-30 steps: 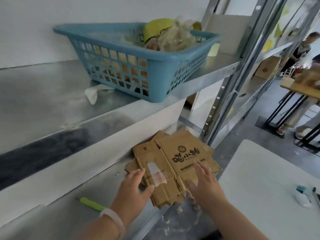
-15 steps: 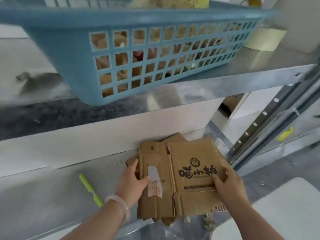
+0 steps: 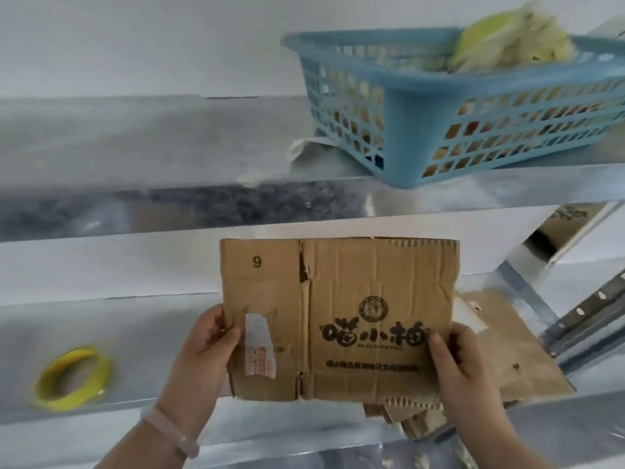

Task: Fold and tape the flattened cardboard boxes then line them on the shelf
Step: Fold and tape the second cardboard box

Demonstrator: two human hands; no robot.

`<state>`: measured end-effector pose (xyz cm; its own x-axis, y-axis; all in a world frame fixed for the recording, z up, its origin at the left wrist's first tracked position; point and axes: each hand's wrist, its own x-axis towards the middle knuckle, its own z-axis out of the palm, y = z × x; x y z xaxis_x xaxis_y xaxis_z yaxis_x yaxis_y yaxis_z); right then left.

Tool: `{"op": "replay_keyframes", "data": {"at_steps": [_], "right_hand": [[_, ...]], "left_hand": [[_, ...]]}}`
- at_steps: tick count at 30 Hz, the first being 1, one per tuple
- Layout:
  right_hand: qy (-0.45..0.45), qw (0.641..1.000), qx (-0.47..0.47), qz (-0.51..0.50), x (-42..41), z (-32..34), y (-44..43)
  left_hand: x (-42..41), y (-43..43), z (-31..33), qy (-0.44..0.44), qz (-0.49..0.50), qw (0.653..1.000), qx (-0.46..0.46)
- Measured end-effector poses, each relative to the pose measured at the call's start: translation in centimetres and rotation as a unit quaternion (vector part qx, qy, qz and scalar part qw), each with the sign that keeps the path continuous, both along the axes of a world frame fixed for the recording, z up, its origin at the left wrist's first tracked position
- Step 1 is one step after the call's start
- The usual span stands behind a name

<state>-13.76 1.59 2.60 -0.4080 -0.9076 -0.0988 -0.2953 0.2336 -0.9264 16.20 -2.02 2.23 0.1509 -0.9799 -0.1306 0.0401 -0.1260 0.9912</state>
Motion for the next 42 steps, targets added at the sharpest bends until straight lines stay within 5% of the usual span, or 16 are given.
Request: {"op": "replay_keyframes", "data": {"at_steps": [7,19,26,30,35,37,42], "right_hand": [[-0.05,0.989,0.019,0.14,11.4,-0.8,-1.4],[0.009,0.977,-0.043,0.21,21.4,-2.9,-3.0],[0.197,0.948,-0.081,0.238,22.0,-2.7,-3.2],[0.274,0.913,-0.082,0.29,22.0,-1.7,-3.8],[0.142,0.947,-0.143,0.25,22.2,-2.0,-4.5],[0.104,0.954,-0.142,0.243,22.0,-2.2,-4.9],[0.093,0.953,-0.152,0.246,21.6,-1.6,-5.5]], "left_hand": [[10.8,1.5,-0.1,0.011,0.136,0.99,-0.036],[17.8,-0.1,-0.6,0.031,0.103,0.992,-0.07],[18.7,0.7,-0.2,-0.031,-0.02,0.989,-0.142],[19.6,1.0,-0.2,-0.049,-0.099,0.989,-0.101],[20.4,-0.2,-0.2,0.014,-0.124,0.99,-0.067],[21.8,-1.1,-2.1,-0.123,-0.125,0.983,-0.061],[21.4,-1.8,-1.5,-0.193,-0.134,0.968,-0.092]]}}
